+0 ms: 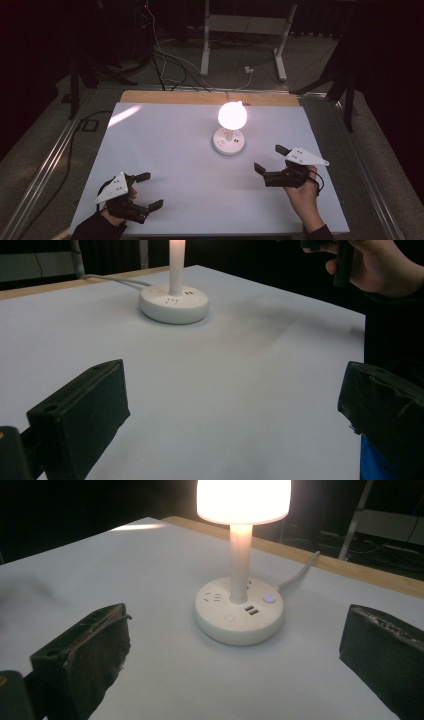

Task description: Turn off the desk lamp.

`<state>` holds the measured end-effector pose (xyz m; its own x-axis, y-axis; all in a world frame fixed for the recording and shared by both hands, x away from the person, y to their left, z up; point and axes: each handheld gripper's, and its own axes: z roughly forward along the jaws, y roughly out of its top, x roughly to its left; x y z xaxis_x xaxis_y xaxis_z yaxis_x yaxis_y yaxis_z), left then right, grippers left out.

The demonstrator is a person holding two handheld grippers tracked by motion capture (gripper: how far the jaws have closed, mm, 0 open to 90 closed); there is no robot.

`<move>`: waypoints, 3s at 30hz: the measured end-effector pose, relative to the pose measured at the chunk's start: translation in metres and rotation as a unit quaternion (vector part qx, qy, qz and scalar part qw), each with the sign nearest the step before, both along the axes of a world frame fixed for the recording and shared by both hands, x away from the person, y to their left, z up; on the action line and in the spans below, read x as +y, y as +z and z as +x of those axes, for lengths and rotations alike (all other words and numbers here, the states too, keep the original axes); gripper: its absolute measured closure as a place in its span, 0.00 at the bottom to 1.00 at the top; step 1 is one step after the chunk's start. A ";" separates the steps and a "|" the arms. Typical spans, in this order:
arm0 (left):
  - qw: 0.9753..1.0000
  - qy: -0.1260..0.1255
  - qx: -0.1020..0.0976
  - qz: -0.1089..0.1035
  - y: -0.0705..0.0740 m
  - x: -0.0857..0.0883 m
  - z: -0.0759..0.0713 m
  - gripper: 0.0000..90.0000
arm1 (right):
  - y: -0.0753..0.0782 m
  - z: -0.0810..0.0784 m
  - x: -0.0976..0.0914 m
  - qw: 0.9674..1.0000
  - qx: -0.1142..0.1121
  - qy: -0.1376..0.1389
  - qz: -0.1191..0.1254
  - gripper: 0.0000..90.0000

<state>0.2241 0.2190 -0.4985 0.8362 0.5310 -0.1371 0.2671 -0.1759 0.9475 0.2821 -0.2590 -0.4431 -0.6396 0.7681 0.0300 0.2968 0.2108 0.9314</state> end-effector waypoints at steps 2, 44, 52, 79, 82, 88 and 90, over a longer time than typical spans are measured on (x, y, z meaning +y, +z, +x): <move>1.000 0.000 0.001 -0.002 0.000 0.000 0.000 0.01 | 0.000 0.002 0.002 1.000 0.002 0.002 -0.002 0.00; 1.000 0.000 0.003 0.000 -0.001 0.000 0.000 0.01 | -0.022 0.066 0.058 0.999 0.035 0.008 -0.016 0.00; 1.000 0.000 0.005 -0.004 0.000 0.001 0.001 0.01 | -0.023 0.068 0.063 0.999 0.036 -0.006 -0.022 0.20; 1.000 0.003 0.010 -0.005 -0.001 0.001 0.002 0.01 | -0.048 0.087 0.075 0.993 0.070 -0.047 -0.078 1.00; 1.000 0.002 0.009 -0.003 -0.001 0.001 0.001 0.01 | -0.050 0.088 0.077 0.993 0.074 -0.046 -0.083 1.00; 1.000 0.003 0.010 -0.003 -0.001 0.001 0.001 0.01 | -0.055 0.091 0.080 0.992 0.085 -0.047 -0.087 1.00; 1.000 0.003 0.010 -0.004 -0.001 0.001 0.001 0.01 | -0.056 0.091 0.080 0.991 0.084 -0.048 -0.091 1.00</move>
